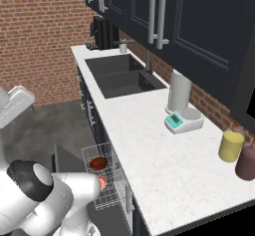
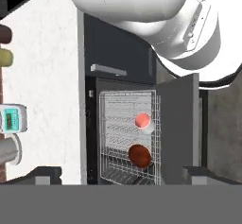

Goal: Pick up the cup and bowl from the counter, place them in the dishwasher, and close the dishwasher door.

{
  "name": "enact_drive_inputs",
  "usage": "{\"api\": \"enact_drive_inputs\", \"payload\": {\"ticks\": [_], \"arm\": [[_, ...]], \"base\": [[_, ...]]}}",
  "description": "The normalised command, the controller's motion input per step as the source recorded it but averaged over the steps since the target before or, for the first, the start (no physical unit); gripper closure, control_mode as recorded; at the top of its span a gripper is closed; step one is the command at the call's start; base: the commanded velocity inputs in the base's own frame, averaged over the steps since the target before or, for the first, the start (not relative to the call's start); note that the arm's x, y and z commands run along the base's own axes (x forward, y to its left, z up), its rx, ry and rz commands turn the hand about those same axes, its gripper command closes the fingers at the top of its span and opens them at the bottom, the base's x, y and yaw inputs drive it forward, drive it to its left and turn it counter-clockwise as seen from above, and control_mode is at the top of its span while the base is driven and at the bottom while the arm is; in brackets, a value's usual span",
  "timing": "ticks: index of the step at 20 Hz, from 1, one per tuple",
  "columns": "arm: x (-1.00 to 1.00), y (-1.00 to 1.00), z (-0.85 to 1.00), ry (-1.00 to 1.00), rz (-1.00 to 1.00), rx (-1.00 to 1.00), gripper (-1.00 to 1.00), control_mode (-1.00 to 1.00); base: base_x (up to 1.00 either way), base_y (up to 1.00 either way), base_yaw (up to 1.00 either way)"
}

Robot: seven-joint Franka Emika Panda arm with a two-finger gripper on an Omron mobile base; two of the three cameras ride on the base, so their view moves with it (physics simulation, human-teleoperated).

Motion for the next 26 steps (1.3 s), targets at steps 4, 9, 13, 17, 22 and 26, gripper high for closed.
{"api": "enact_drive_inputs", "payload": {"ticks": [4,9,13,17,22,26], "arm": [[-0.17,0.19,-1.0,0.16,0.01,0.0,-1.0,-1.0],[-0.17,0.49,-1.0,0.1,0.0,0.0,-1.0,-1.0],[-0.02,0.58,-0.79,0.04,0.0,0.0,-1.0,-1.0],[0.0,0.49,-0.38,0.0,0.0,-0.05,-1.0,-1.0],[0.0,0.43,-0.62,0.0,0.0,-0.11,-1.0,-1.0],[0.0,0.13,-0.42,0.0,0.0,-0.06,-1.0,-1.0]], "base": [[0.0,0.0,0.0],[0.0,0.0,0.0],[0.0,0.0,0.0],[0.0,0.0,0.0],[0.0,0.0,0.0],[0.0,0.0,0.0]]}}
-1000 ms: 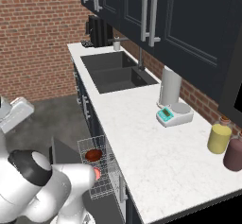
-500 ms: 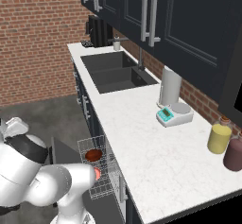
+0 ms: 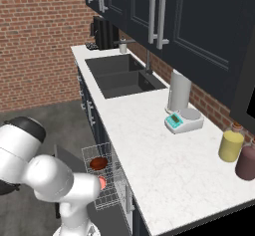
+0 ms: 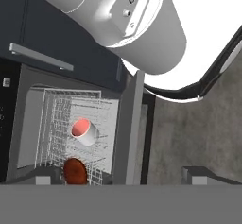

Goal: Pick up the cup and bowl from the counter, place them in the dishwasher, and close the dishwasher door.

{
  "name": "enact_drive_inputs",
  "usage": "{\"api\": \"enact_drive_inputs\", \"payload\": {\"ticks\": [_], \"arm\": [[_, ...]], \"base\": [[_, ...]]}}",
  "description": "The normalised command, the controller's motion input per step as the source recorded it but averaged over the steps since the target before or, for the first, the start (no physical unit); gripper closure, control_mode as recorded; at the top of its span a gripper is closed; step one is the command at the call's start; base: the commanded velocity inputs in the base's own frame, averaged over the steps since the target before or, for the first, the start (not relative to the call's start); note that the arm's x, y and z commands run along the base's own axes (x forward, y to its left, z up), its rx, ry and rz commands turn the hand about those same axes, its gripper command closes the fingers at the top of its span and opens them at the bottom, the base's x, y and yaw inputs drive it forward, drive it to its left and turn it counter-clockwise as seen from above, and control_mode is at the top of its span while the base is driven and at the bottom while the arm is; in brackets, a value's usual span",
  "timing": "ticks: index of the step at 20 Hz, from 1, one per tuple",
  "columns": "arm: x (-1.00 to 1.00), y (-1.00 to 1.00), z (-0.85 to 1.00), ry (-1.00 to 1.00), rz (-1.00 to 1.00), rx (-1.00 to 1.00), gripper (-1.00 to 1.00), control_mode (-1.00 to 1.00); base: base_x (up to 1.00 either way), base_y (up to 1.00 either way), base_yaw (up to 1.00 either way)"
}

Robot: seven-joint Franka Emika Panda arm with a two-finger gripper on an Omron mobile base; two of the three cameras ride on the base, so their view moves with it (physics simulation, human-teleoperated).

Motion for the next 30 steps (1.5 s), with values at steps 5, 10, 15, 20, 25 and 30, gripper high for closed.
{"api": "enact_drive_inputs", "payload": {"ticks": [5,10,15,20,25,30], "arm": [[0.05,0.0,-0.31,0.0,0.0,-0.03,-1.0,-1.0],[0.06,0.0,-0.54,0.0,0.0,-0.01,-1.0,-1.0],[0.02,0.0,-0.39,0.0,0.0,0.0,-1.0,-1.0],[0.02,0.0,-0.28,0.0,0.0,0.0,-1.0,-1.0],[0.16,0.16,-0.19,0.0,0.0,0.0,-1.0,-1.0],[0.2,0.15,-0.4,0.0,0.0,-0.03,-1.0,-1.0]], "base": [[0.0,0.0,0.0],[0.0,0.0,0.0],[0.0,0.0,0.0],[0.0,0.0,0.0],[0.0,0.0,0.0],[0.0,0.0,0.0]]}}
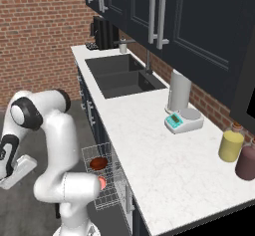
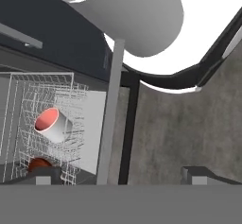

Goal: Pick up the cup and bowl from the counter, place them in the dishwasher, and close the dishwasher door.

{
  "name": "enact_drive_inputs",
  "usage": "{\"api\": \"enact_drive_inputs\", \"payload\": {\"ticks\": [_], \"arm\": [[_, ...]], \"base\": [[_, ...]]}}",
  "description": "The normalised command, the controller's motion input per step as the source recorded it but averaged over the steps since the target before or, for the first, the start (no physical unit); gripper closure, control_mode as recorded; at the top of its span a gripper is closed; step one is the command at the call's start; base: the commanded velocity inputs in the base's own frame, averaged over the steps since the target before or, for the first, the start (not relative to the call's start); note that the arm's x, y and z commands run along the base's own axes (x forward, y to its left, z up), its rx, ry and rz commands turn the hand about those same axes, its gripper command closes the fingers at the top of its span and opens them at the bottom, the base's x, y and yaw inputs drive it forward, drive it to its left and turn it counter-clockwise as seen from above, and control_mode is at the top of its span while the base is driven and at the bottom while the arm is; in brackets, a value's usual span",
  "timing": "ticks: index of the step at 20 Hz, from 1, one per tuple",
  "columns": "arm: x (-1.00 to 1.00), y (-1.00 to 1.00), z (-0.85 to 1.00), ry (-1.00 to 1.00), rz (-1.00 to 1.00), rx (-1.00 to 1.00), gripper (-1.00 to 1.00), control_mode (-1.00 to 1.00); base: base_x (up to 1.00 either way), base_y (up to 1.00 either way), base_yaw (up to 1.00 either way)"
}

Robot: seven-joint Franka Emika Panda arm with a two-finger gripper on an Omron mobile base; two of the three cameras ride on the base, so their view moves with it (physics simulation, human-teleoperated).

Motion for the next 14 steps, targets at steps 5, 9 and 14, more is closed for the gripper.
{"api": "enact_drive_inputs", "payload": {"ticks": [5,9,14], "arm": [[0.16,0.2,-0.54,-0.01,0.0,-0.08,-1.0,-1.0],[0.37,0.4,-0.5,0.0,-0.05,-0.14,-1.0,-1.0],[0.41,0.03,-0.32,0.0,-0.03,-0.05,-1.0,-1.0]], "base": [[0.0,0.0,0.0],[0.0,0.0,0.0],[0.0,0.0,0.0]]}}
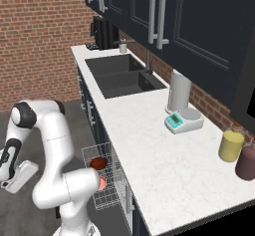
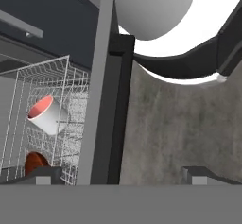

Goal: Pick up the cup and bowl from the counter, place them in the dishwasher, and close the dishwasher door.

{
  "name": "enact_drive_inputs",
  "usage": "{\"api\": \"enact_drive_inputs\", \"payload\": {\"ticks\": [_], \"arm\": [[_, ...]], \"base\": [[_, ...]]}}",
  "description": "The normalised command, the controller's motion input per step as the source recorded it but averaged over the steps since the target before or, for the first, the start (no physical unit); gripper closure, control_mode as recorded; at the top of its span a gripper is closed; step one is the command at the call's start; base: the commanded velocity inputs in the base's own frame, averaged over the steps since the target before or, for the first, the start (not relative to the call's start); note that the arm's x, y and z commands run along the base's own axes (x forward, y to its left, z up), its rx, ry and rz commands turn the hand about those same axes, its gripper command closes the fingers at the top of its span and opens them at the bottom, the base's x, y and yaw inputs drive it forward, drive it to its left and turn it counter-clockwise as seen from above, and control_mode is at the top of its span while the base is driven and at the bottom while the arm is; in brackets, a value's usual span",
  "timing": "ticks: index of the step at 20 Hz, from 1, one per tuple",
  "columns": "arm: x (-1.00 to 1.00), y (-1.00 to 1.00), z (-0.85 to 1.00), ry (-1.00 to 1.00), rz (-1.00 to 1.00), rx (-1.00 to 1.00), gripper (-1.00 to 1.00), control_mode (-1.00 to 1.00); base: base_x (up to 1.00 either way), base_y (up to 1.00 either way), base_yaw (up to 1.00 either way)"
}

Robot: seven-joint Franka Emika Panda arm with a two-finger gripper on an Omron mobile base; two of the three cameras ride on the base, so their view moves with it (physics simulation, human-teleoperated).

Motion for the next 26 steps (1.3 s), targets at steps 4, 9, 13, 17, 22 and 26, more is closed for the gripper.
{"api": "enact_drive_inputs", "payload": {"ticks": [4,9,13,17,22,26], "arm": [[0.32,-0.06,-0.26,0.0,0.0,0.0,-1.0,-1.0],[0.16,-0.19,-0.28,0.0,0.0,0.0,-1.0,-1.0],[0.04,-0.4,-0.35,0.0,0.0,0.0,-1.0,-1.0],[0.06,-0.31,-0.32,0.0,0.0,0.0,-1.0,-1.0],[0.12,0.08,-0.31,0.0,-0.02,-0.05,-1.0,-1.0],[0.24,0.05,-0.37,0.0,-0.03,-0.09,-1.0,-1.0]], "base": [[0.0,0.0,0.0],[0.0,0.0,0.0],[0.0,0.0,0.0],[0.0,0.0,0.0],[0.0,0.0,0.0],[0.0,0.0,0.0]]}}
